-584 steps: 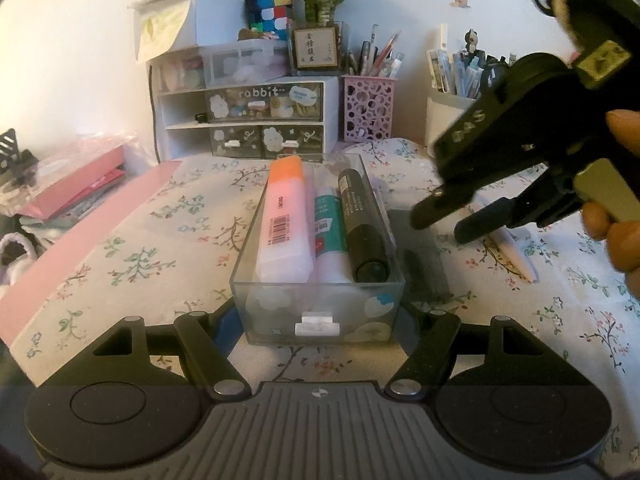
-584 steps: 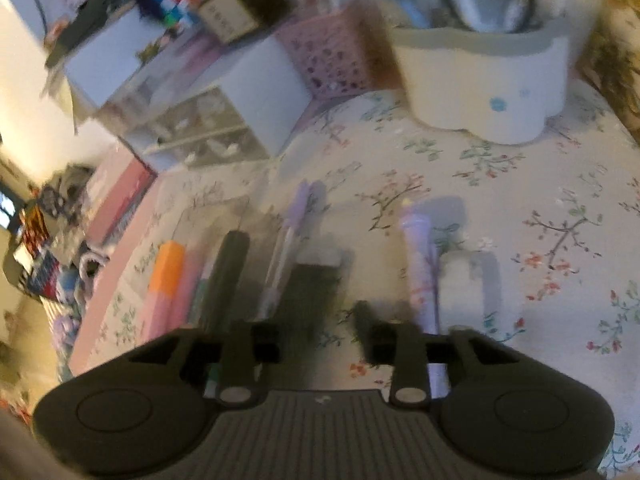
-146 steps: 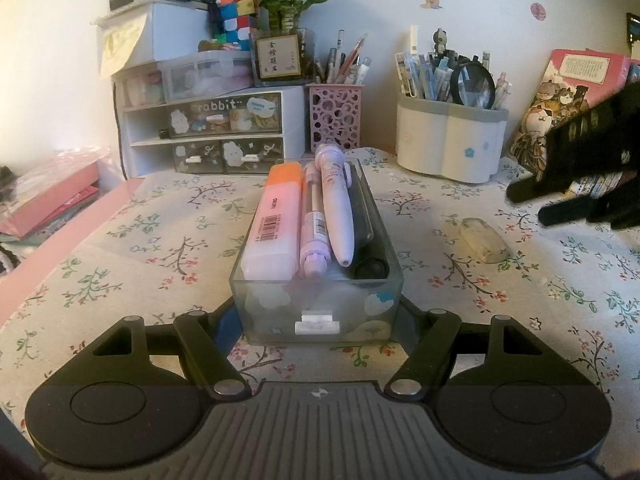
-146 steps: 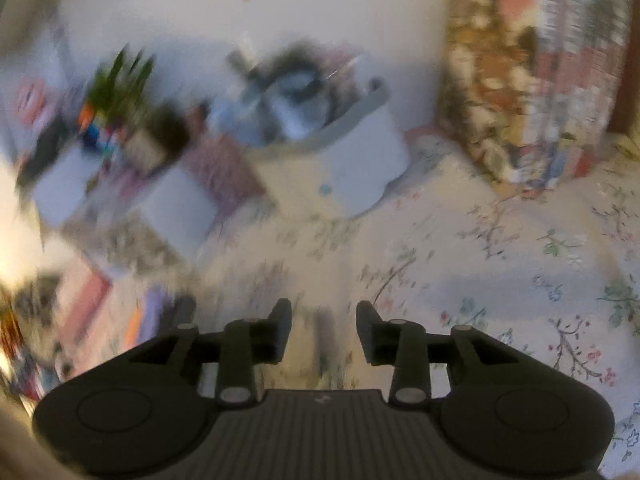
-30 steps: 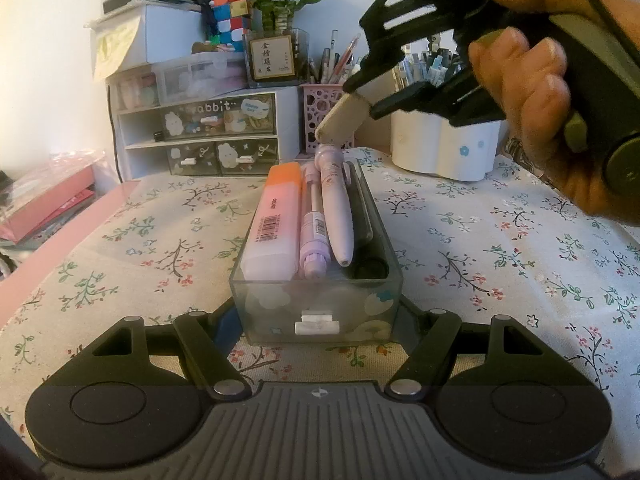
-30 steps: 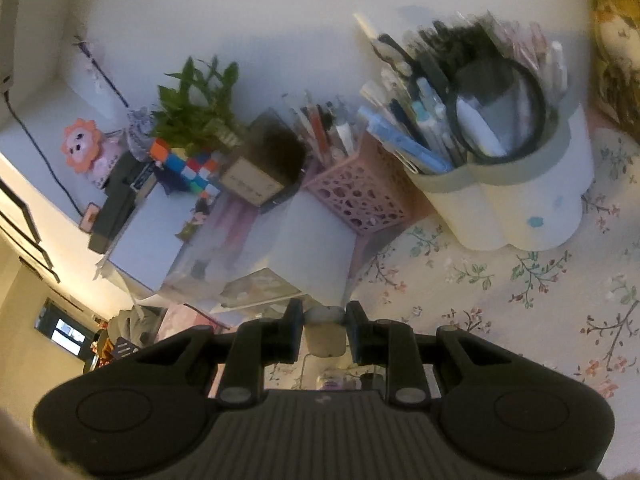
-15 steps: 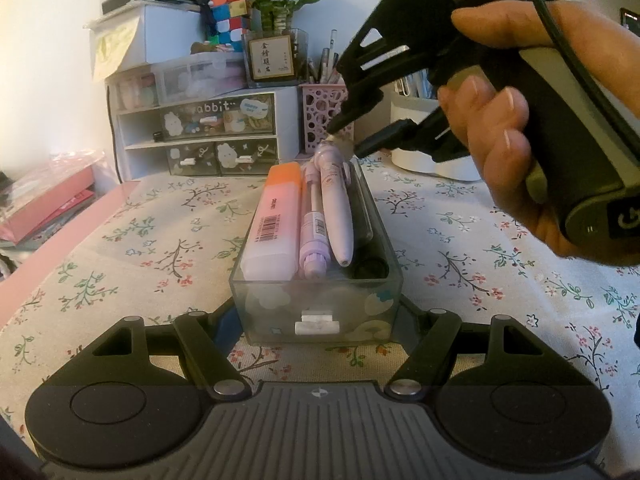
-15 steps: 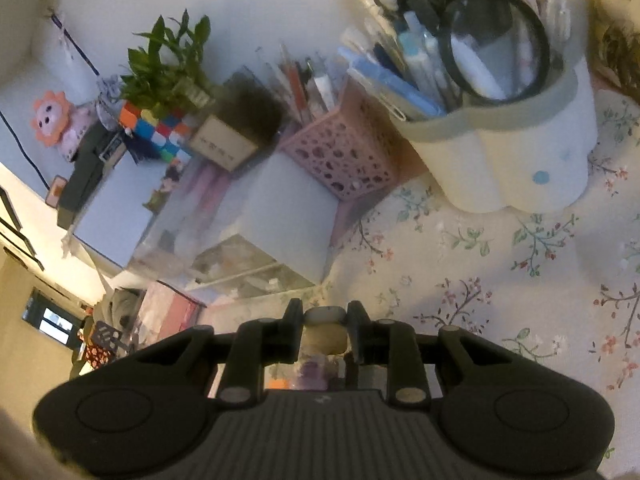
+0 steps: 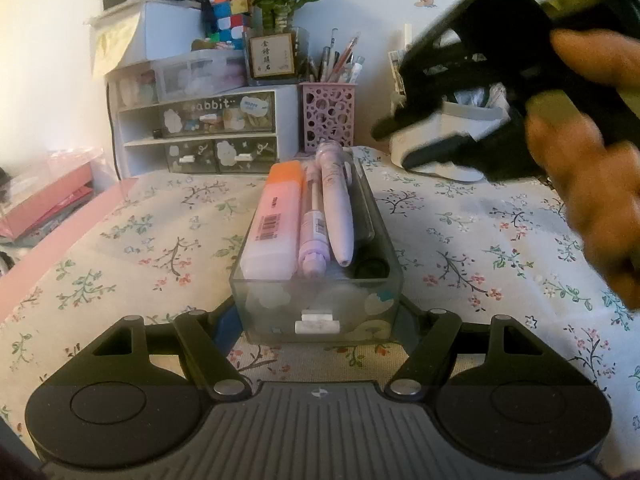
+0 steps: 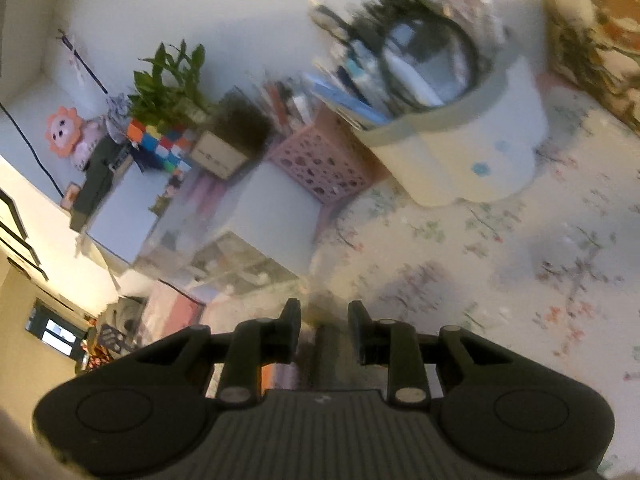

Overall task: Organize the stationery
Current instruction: 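Lower the clear box onto the table and open the left tool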

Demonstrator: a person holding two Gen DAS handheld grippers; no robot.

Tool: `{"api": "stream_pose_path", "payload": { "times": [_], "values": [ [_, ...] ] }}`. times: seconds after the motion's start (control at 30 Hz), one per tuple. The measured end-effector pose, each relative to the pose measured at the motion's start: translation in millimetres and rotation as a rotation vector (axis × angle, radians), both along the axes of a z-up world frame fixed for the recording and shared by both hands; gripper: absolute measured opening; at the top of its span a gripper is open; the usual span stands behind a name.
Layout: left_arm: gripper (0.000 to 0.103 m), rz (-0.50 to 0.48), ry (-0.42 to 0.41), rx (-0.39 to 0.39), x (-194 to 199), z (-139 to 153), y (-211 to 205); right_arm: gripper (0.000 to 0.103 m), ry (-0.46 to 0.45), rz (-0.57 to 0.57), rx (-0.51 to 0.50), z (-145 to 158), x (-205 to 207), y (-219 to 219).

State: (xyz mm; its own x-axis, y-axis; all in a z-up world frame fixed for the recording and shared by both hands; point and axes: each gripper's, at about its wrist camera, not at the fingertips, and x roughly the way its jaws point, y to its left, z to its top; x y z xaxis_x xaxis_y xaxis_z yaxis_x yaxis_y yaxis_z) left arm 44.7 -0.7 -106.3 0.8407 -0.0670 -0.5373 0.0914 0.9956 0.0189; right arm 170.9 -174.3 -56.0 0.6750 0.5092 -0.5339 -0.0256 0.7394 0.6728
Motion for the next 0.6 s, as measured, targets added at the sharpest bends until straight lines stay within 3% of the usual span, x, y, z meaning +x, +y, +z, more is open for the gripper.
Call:
{"api": "stream_pose_path", "payload": {
  "times": [0.27,0.4,0.6],
  "values": [
    [0.073,0.0,0.01,-0.01,1,0,0,0.041,0.015,0.012,-0.029,-21,-26,-14],
    [0.072,0.002,0.045,-0.008,5,5,0,0.043,-0.04,0.079,-0.105,-14,-44,-8],
    [0.072,-0.002,0.068,-0.007,13,6,1,0.049,-0.103,0.136,-0.12,-14,-73,-10]
  ]
}}
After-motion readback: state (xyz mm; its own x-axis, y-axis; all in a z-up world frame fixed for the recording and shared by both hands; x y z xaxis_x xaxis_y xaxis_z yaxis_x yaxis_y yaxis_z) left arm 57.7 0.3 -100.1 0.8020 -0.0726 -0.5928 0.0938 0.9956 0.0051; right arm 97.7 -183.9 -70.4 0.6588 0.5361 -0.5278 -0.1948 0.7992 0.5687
